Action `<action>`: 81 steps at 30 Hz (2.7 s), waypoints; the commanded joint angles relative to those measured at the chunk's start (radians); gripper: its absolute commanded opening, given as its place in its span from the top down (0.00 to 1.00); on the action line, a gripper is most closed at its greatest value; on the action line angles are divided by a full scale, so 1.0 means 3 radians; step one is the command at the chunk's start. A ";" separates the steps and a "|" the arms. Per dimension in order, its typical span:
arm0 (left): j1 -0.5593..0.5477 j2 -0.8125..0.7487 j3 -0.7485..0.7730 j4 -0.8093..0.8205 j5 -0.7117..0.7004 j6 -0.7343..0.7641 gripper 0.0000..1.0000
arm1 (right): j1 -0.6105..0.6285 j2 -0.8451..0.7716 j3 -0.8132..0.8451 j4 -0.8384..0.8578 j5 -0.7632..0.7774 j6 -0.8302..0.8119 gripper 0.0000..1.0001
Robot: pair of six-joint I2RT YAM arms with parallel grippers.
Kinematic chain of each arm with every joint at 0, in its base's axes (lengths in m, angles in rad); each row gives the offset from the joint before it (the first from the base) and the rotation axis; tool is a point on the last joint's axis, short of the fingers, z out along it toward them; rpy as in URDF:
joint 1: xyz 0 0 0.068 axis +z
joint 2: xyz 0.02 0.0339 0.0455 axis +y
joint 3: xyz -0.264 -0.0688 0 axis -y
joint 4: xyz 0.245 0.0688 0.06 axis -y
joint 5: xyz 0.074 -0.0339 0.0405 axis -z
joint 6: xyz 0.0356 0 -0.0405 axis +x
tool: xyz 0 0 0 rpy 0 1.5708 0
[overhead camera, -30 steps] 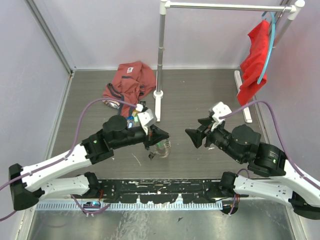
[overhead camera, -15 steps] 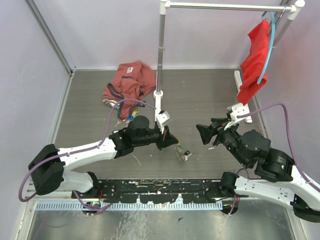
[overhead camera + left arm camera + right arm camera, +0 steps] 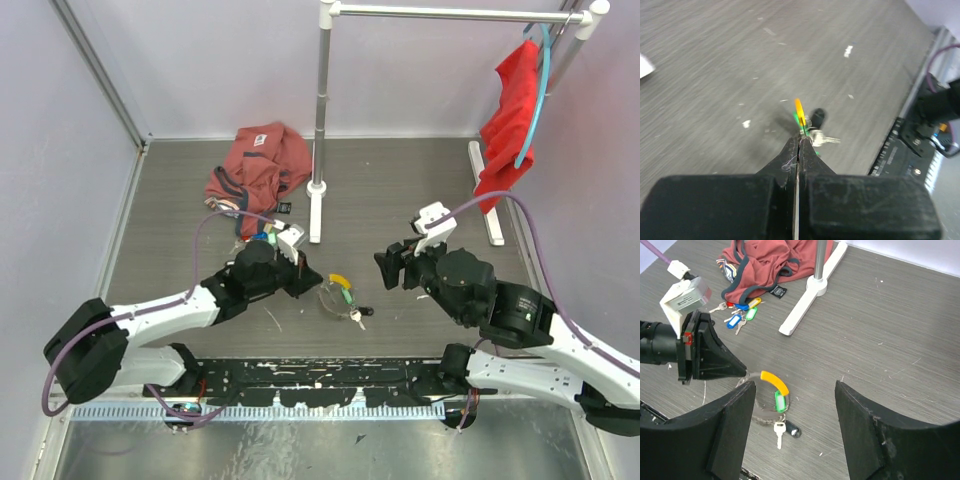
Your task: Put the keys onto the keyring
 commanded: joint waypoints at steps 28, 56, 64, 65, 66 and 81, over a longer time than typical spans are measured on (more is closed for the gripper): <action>0.0552 -0.0107 -0.0413 -0.0511 -0.0486 -0.0316 0.52 | 0.0006 0.0542 -0.0040 0.0089 -0.0014 0.0355 0.31; 0.0364 0.0767 -0.0833 0.0730 -0.0087 -0.0899 0.62 | 0.0007 0.0600 -0.0026 0.0070 -0.0133 0.0393 0.35; 0.0368 0.0757 -0.0860 0.0758 -0.0174 -0.0868 0.70 | 0.0005 0.0620 -0.0023 0.0076 -0.0152 0.0378 0.35; 0.0364 0.0774 -0.0860 0.0785 -0.0183 -0.0868 0.72 | 0.0007 0.0622 -0.0021 0.0078 -0.0156 0.0375 0.35; 0.0367 0.0790 -0.0860 0.0813 -0.0193 -0.0868 0.74 | 0.0007 0.0626 -0.0021 0.0076 -0.0159 0.0373 0.35; 0.0365 0.0682 -0.0918 0.1159 -0.0241 -0.0769 1.00 | 0.0009 0.0678 -0.0036 0.0098 -0.0204 0.0358 0.35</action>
